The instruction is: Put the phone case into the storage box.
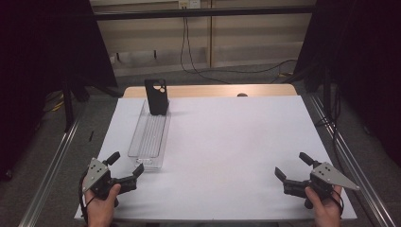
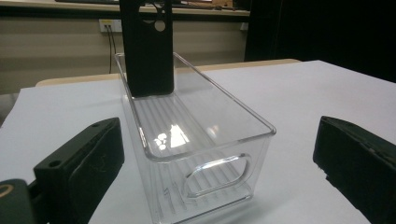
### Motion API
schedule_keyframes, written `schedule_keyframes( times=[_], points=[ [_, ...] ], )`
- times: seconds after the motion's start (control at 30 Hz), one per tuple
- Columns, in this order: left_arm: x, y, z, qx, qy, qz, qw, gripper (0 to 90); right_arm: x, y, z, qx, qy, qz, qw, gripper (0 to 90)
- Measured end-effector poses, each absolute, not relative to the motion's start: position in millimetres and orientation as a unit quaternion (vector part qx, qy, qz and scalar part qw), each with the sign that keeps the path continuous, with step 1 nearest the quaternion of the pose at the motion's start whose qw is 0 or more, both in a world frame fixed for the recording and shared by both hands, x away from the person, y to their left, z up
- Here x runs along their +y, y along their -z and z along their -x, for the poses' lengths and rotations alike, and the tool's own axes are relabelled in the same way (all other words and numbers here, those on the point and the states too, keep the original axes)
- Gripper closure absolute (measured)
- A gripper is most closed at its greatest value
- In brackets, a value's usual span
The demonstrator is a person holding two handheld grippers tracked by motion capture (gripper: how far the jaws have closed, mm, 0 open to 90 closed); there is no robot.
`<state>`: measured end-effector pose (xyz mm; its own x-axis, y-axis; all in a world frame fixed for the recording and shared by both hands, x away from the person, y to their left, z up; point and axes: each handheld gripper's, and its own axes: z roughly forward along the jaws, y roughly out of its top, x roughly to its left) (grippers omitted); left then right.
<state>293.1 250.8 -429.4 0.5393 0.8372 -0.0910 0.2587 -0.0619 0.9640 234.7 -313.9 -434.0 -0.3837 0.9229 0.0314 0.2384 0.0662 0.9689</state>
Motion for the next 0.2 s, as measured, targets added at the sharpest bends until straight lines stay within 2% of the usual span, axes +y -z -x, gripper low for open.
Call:
schedule_keyframes(
  times=[0.2],
  points=[
    [252.8,427.4,-292.8,0.407,-0.265,-0.672,0.559,2.3,-311.9,434.9,-236.6,0.654,-0.517,-0.444,0.329,0.0]
  ],
)
